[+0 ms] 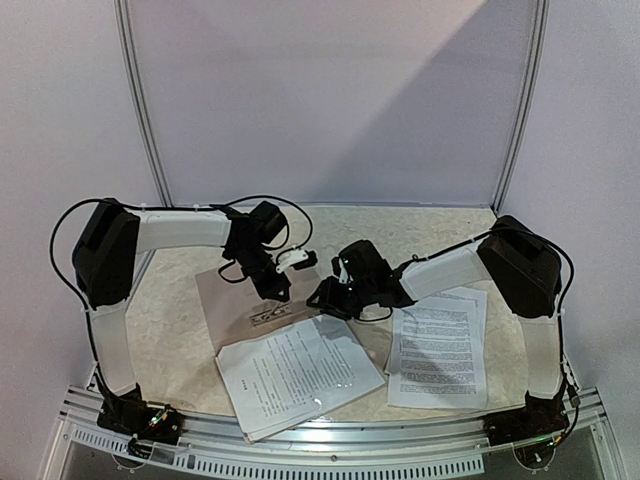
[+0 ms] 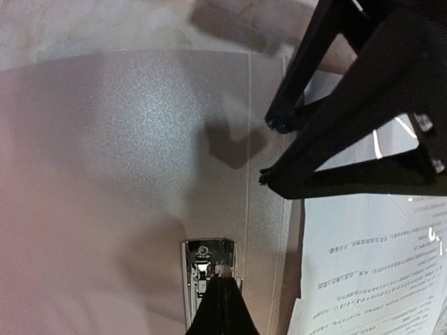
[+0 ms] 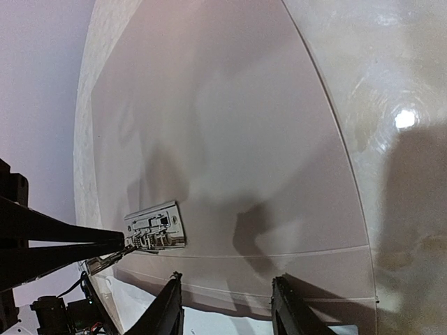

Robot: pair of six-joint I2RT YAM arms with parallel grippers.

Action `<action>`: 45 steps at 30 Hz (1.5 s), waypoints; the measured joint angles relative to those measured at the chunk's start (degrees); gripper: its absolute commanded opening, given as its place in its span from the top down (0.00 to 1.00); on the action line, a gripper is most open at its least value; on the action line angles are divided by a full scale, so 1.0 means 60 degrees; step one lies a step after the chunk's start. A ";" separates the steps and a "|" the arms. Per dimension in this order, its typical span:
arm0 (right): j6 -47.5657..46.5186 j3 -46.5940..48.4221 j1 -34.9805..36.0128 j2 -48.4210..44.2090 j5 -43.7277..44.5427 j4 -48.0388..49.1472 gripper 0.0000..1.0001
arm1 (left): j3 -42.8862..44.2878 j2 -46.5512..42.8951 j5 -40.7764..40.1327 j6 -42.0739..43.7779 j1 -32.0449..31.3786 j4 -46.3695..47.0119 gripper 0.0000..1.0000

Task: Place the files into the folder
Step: Open the spring clip on the folder with some files.

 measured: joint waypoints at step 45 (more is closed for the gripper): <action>-0.0590 0.0885 -0.0007 0.0004 0.0171 -0.1734 0.53 | -0.1672 -0.1916 0.0667 0.3118 0.0506 -0.2044 0.90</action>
